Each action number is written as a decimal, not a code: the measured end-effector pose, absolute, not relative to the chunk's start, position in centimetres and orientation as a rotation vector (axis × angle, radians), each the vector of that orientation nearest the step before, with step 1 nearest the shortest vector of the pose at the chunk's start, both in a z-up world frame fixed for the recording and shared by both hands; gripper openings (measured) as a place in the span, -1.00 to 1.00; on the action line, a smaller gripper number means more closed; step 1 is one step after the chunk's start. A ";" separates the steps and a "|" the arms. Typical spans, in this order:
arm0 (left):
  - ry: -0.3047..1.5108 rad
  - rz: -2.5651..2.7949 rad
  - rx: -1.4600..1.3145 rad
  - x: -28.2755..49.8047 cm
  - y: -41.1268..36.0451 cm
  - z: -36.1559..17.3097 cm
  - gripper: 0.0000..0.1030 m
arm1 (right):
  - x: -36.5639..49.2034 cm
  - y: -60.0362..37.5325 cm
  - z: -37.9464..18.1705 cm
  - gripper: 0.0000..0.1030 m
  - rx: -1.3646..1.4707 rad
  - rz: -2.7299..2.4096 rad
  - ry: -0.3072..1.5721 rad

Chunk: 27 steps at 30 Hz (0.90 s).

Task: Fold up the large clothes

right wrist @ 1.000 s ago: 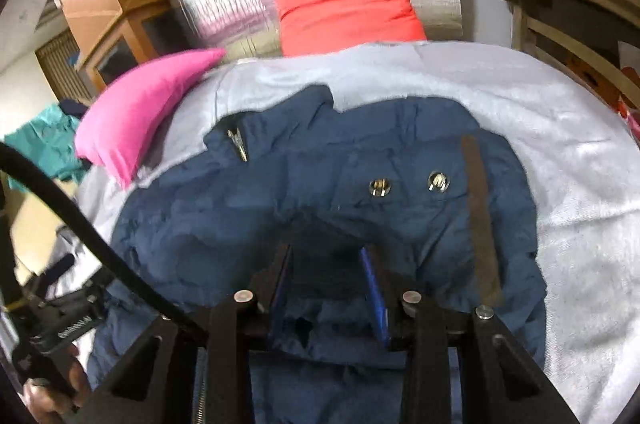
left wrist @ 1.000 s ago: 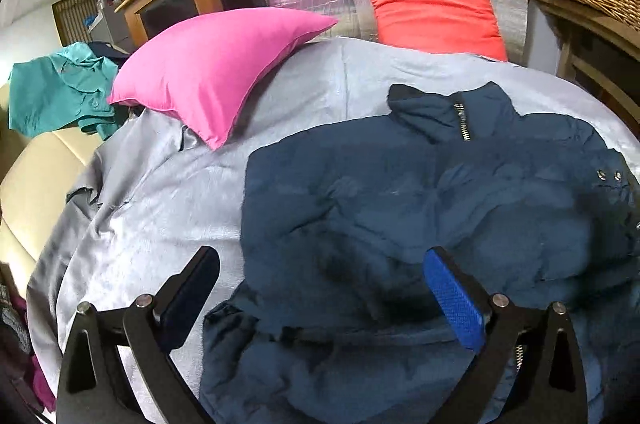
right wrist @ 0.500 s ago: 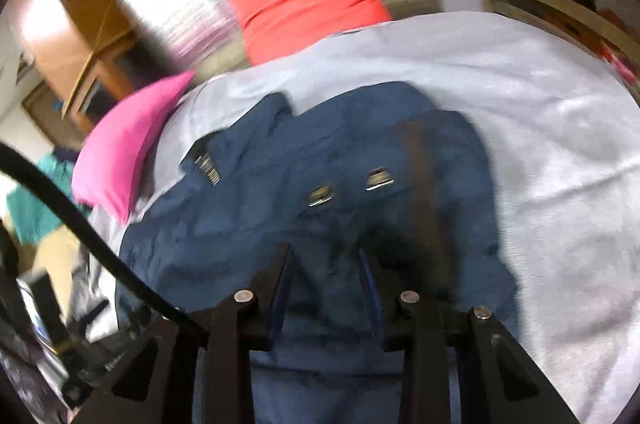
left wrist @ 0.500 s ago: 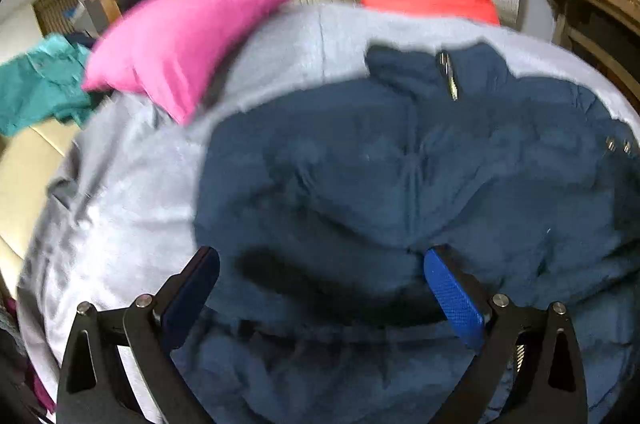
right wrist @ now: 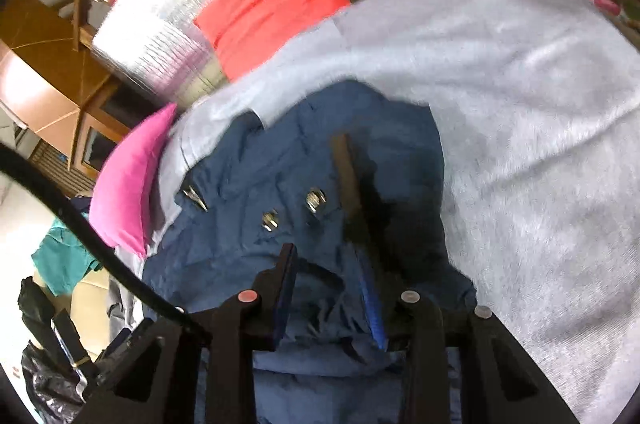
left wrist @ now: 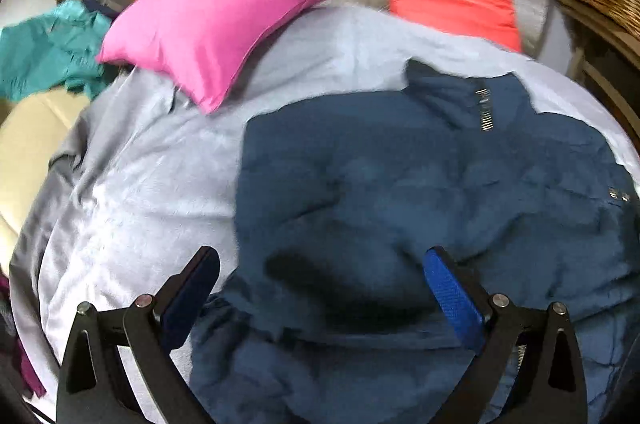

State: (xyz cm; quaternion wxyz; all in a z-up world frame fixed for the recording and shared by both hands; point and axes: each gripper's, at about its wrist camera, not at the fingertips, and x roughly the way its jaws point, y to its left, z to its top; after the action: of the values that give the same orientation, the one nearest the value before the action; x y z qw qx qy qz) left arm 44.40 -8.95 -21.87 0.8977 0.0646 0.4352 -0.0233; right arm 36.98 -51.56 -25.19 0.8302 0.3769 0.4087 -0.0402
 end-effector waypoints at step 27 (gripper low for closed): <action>0.982 -0.082 0.171 44.7 -8.4 -23.3 0.98 | 38.0 -45.6 -24.5 -0.30 0.650 0.081 0.917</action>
State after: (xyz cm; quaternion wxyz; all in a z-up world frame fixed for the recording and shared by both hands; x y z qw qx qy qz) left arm 44.67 -8.44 -23.27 0.8775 0.0819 0.4710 -0.0392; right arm 38.01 -45.65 -24.47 0.8454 0.3083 0.4345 0.0385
